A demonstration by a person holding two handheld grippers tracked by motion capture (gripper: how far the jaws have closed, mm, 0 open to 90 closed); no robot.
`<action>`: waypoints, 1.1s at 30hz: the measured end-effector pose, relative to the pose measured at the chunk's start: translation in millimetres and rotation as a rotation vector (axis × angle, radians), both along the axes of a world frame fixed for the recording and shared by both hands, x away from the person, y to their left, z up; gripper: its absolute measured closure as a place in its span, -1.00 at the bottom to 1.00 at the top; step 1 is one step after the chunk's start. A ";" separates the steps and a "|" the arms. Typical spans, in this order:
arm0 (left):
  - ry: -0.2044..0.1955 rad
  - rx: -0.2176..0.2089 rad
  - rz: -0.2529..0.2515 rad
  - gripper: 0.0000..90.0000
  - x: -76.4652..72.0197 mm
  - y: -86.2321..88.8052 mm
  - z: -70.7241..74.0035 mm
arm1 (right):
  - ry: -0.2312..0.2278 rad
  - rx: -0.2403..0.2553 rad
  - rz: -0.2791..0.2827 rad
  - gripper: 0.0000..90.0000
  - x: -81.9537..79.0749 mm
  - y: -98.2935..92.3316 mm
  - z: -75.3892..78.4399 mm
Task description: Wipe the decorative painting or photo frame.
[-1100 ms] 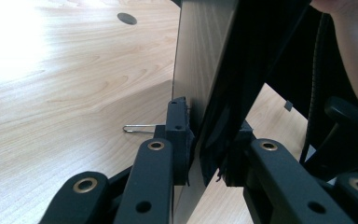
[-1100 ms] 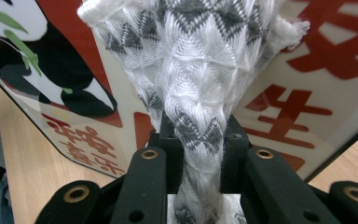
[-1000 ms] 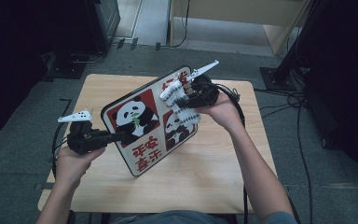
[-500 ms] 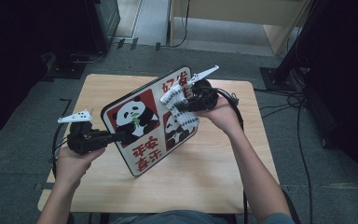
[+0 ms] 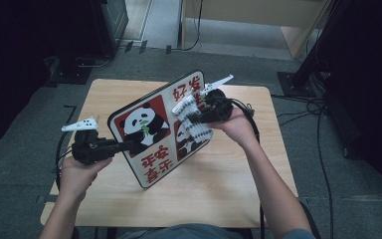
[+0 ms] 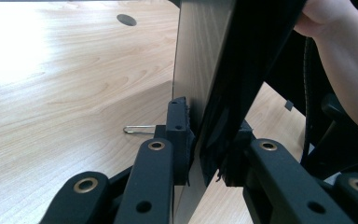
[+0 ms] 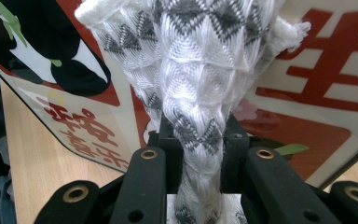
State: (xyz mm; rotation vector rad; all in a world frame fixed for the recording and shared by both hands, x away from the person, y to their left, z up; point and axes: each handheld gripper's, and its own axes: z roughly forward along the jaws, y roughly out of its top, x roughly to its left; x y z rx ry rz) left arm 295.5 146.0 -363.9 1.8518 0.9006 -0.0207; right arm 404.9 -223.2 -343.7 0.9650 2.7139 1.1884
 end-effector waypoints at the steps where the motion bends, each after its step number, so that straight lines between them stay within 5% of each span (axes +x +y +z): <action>1: 0.000 0.000 0.000 0.73 0.0 0.0 0.0 | 0.000 0.000 0.000 0.71 0.0 0.0 0.0; 33: -0.004 0.003 -0.004 0.73 -0.5 -0.1 0.1 | 0.036 -0.039 0.007 0.71 -6.3 -1.3 -29.5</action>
